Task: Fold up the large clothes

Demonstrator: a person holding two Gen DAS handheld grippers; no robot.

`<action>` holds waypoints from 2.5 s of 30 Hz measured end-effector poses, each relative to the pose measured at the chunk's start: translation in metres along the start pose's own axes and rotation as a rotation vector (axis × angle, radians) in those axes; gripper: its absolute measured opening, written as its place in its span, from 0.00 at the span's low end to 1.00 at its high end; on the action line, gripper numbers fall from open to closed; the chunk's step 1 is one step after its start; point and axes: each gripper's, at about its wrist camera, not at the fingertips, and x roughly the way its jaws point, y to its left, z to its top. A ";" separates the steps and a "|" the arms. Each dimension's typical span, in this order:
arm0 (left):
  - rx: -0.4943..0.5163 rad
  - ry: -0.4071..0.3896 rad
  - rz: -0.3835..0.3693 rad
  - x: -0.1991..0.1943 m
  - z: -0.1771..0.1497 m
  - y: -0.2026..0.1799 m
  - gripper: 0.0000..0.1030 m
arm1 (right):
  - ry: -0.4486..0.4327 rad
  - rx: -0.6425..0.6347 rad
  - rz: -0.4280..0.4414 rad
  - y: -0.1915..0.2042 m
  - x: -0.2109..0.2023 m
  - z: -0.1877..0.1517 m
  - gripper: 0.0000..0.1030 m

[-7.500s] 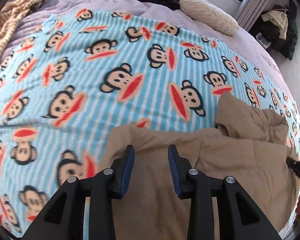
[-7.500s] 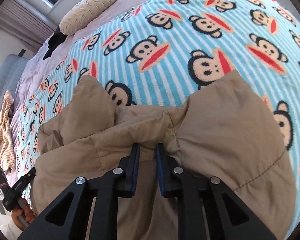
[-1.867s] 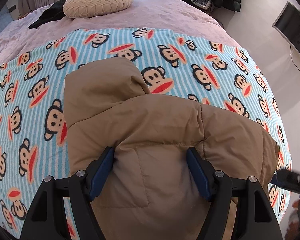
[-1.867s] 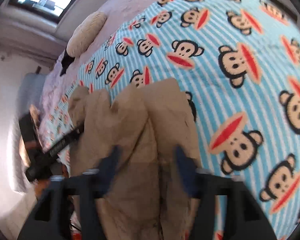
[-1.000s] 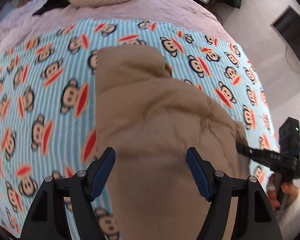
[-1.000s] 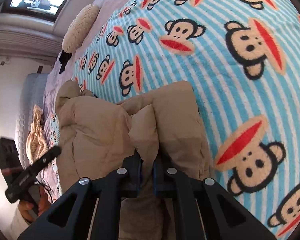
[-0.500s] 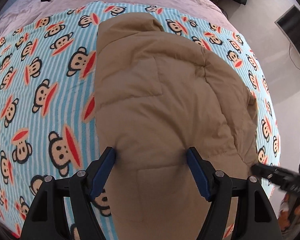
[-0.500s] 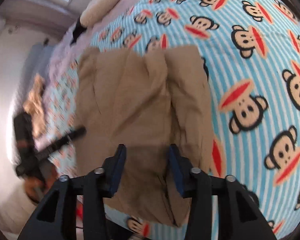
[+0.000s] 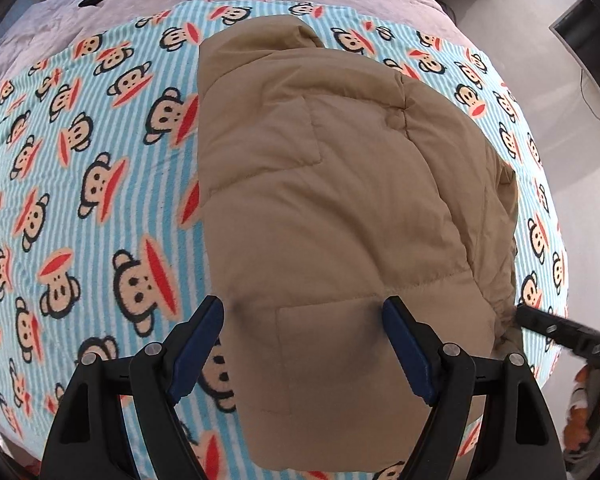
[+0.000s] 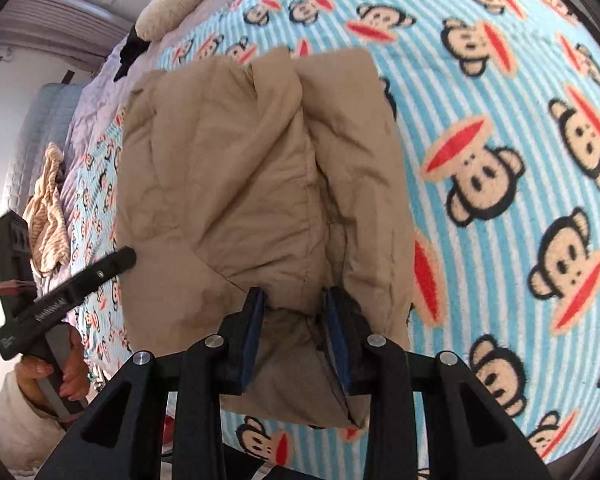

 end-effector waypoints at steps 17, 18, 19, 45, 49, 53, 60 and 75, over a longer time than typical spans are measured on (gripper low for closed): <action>0.010 0.009 0.016 0.001 -0.006 -0.002 1.00 | -0.022 0.032 -0.033 -0.007 -0.014 0.001 0.63; 0.006 0.010 0.014 0.001 -0.006 -0.002 1.00 | -0.025 0.031 -0.036 -0.008 -0.015 0.002 0.66; 0.003 0.012 0.011 0.002 -0.006 -0.001 1.00 | -0.032 0.028 -0.040 -0.010 -0.017 0.004 0.68; -0.103 0.067 -0.130 0.019 0.015 0.041 1.00 | 0.077 0.075 0.041 -0.052 0.025 0.034 1.00; -0.173 0.089 -0.318 0.028 0.025 0.068 1.00 | 0.082 0.143 0.192 -0.064 0.029 0.047 1.00; -0.198 0.106 -0.455 0.038 0.026 0.083 1.00 | 0.109 0.087 0.240 -0.057 0.036 0.059 1.00; -0.221 0.121 -0.533 0.064 0.032 0.100 1.00 | 0.166 0.022 0.222 -0.047 0.061 0.078 1.00; -0.272 0.175 -0.634 0.117 0.037 0.094 1.00 | 0.211 0.072 0.425 -0.037 0.128 0.110 1.00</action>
